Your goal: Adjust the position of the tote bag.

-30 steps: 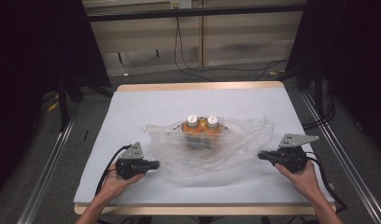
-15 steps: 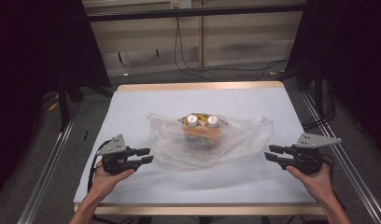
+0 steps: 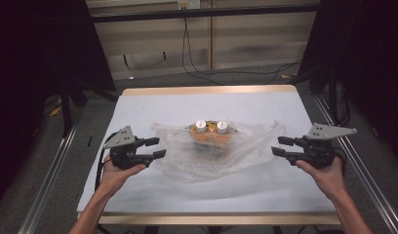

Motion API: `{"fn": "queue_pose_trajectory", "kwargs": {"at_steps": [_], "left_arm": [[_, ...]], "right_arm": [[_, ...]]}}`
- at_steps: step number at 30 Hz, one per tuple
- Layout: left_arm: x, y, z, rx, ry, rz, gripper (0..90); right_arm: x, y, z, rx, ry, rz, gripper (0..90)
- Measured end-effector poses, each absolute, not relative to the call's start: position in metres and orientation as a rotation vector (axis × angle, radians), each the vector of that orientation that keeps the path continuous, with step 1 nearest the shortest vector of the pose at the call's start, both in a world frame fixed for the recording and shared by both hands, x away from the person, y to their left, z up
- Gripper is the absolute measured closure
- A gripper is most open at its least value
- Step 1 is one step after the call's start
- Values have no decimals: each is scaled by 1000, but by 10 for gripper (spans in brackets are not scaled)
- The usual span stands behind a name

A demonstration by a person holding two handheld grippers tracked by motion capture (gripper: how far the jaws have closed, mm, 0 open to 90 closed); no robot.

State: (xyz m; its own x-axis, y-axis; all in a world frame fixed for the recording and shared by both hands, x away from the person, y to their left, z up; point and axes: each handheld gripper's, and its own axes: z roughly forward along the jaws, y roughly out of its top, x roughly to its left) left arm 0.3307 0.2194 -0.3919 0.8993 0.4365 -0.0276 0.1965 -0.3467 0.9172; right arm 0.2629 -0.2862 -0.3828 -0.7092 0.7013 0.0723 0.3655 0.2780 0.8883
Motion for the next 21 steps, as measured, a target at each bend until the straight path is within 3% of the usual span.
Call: {"fn": "queue_pose_trajectory", "kwargs": {"at_steps": [8, 19, 20, 21], "left_arm": [[359, 197, -383, 1906, 457, 273, 527], [370, 156, -385, 2012, 336, 260, 459], [370, 153, -388, 2050, 332, 278, 476], [370, 152, -390, 2077, 334, 284, 575]], "right_arm": [[295, -259, -382, 913, 2281, 1415, 501], [319, -234, -387, 853, 2421, 1368, 426], [320, -233, -388, 848, 2433, 1360, 426], [320, -231, -390, 840, 2452, 1347, 428]]}}
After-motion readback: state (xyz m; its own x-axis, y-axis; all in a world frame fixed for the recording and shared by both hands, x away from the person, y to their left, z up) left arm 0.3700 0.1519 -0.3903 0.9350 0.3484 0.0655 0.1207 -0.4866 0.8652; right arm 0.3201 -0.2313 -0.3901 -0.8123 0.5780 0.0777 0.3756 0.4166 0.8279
